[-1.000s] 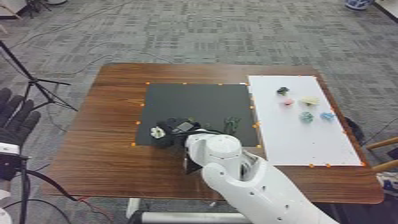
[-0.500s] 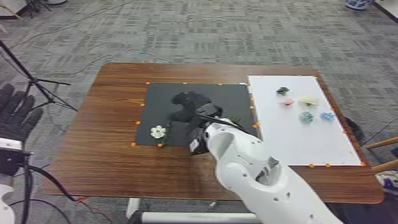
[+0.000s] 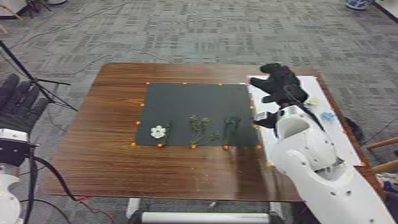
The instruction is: Arrange flowers
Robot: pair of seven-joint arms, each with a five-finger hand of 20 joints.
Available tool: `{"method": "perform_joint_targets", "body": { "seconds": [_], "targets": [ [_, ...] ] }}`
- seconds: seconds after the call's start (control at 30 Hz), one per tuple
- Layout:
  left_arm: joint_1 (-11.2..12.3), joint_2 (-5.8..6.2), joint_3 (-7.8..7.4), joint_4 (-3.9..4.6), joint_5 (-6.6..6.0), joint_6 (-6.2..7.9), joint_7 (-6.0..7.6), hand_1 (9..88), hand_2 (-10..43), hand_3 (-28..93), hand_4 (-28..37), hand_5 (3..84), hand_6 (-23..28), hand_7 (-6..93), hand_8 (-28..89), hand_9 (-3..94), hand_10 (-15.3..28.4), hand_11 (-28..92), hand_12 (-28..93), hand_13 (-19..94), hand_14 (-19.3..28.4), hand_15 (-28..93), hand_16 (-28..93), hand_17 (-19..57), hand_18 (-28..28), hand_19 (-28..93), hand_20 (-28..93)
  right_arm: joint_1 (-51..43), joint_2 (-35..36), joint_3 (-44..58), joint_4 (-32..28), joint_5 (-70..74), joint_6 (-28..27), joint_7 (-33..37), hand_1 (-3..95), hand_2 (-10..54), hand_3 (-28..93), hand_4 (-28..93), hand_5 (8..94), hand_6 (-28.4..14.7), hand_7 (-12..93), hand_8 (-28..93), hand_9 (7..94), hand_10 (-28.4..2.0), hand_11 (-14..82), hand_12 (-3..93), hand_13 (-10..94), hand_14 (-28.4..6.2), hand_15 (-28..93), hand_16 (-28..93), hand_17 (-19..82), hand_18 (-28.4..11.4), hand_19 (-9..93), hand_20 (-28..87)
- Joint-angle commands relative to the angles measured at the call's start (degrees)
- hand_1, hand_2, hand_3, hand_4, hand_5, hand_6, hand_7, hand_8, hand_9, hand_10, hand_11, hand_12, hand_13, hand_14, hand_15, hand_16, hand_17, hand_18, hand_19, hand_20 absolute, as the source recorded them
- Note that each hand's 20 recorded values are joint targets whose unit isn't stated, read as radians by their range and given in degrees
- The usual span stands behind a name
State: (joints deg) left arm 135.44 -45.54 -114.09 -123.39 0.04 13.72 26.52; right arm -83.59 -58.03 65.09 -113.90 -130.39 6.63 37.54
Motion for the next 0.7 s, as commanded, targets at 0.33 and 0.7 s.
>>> {"method": "perform_joint_targets", "body": {
  "seconds": [0.33,0.7],
  "targets": [
    [2.1,-1.90,-0.64,-1.62,-0.40,0.68,1.44,24.0,22.7,54,-28.3,34.9,6.9,5.0,-7,30.1,11.6,8,10,19,9.8,14,-4,-3.8,7.6,15,9,-6.8,6.0,7.2,4.4,-8.4,-11.1,10.0,37.7,-6.6,75,-23,47.8,-11.2,6,-9,48.9,-21.9,8.9,11.6,63,-16.4,71,22,33,-28.4,87,32],
    [2.4,-2.21,-0.86,-1.72,-0.09,0.86,1.06,22.3,22.5,57,-28.3,34.9,7.1,5.2,-6,29.9,11.6,8,10,19,10.1,14,-4,-3.9,7.7,15,9,-5.2,6.2,8.3,8.3,-5.3,-18.7,9.3,43.2,-9.5,74,-27,53.1,-12.2,6,-10,49.8,-20.3,9.0,11.1,63,-15.9,74,21,34,-28.4,88,34]
  ]
}}
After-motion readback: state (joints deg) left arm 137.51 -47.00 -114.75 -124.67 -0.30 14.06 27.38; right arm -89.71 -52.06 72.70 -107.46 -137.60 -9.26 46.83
